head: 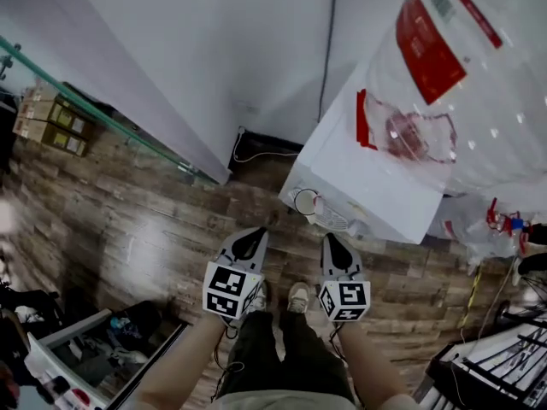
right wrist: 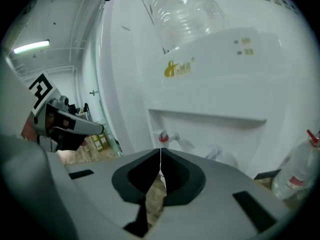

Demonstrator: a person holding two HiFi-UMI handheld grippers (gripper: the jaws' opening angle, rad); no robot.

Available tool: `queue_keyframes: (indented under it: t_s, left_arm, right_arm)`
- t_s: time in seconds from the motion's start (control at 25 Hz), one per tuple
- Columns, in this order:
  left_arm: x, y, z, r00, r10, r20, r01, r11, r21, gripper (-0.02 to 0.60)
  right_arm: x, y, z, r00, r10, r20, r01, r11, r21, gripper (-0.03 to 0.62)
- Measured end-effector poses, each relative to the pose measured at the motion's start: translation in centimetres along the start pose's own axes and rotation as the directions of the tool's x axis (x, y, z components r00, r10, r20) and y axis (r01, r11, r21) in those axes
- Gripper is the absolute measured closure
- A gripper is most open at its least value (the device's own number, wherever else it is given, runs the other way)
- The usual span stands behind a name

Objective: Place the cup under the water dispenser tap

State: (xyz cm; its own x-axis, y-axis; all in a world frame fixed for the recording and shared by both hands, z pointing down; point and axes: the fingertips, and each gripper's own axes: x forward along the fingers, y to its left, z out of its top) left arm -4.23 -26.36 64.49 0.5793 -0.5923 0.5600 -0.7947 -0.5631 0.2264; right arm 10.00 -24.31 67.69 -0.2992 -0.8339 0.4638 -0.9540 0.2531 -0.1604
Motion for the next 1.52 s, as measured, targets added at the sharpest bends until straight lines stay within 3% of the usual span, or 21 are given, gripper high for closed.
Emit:
queue_keyframes:
  t_s: [0.28,0.56,0.84,1.2,1.4,1.52]
  left_arm:
    - [-5.4,-2.9,6.9,0.998,0.008,0.057,-0.012,0.998,0.069,0.575]
    - [-11.1,-6.0,13.3,0.991,0.007,0.136,-0.023,0.993,0.115,0.575]
    - [-16.6,-9.8,19.9,0.979,-0.009,0.206,-0.035,0.977,0.209,0.575]
    - [-24.4,-13.3,26.8,0.938,-0.052,0.342,-0.065,0.945,0.322,0.575]
    - [-29.1,-15.3,30.1,0.88,-0.065,0.471,-0.098,0.945,0.313,0.575]
    - [-30.4,-16.4,30.5,0.875,-0.081,0.478,-0.096,0.938,0.334,0.575]
  right_arm:
    - [-6.7,-0.3,7.8,0.997,-0.032,-0.072,0.035,0.998,0.052,0.588]
    - [-14.2,1.7,17.1,1.0,0.011,0.023,-0.011,1.0,0.028,0.588]
    - [-20.7,3.8,25.7,0.989,0.089,0.119,-0.091,0.996,0.012,0.588]
    - [-27.8,7.4,34.1,0.949,0.174,0.263,-0.159,0.984,-0.08,0.588]
    - [-31.6,9.7,37.1,0.925,0.246,0.289,-0.198,0.963,-0.184,0.588]
    - [-33.3,10.5,38.0,0.916,0.263,0.303,-0.195,0.952,-0.236,0.588]
